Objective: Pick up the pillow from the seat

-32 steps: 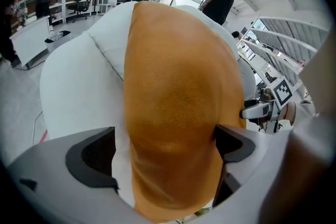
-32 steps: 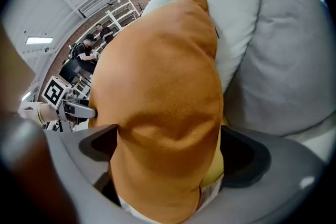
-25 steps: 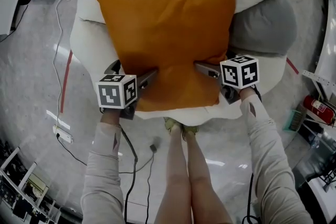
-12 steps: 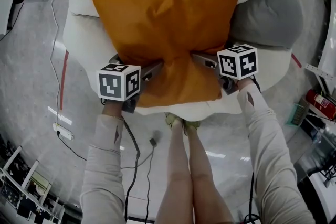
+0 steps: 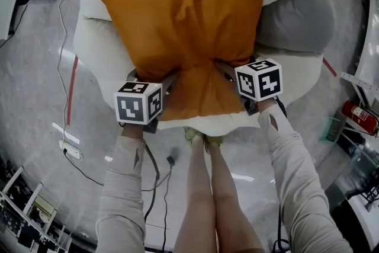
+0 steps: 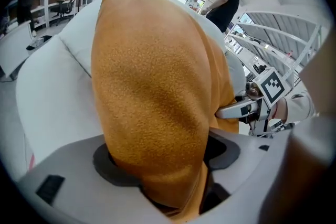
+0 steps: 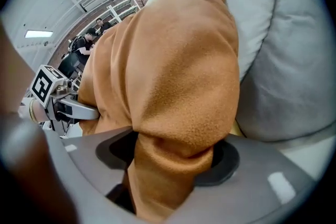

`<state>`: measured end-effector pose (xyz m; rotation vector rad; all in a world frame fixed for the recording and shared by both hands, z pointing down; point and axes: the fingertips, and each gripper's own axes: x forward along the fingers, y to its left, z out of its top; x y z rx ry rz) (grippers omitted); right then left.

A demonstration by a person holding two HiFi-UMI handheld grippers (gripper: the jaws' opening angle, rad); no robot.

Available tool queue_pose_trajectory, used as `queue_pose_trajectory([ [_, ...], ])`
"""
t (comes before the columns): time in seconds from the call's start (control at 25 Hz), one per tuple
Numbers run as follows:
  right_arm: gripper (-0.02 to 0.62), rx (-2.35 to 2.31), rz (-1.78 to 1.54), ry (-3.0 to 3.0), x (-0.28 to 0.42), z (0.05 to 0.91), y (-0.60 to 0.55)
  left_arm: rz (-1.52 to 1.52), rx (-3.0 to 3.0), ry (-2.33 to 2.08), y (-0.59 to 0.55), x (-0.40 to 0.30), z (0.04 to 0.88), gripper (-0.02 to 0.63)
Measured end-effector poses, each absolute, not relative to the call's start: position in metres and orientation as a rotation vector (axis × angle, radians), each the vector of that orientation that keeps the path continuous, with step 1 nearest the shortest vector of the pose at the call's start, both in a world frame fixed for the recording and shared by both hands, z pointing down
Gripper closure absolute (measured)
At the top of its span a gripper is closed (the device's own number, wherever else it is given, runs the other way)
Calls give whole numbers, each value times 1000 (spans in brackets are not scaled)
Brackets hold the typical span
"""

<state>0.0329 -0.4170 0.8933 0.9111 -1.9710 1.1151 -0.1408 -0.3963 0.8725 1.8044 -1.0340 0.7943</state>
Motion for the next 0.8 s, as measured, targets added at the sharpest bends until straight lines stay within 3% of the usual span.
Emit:
queue_pose_trajectory([
  [0.8,319,960,1025,-1981,42,812,-381,763,1856,-1074,-356,-131,796,276],
])
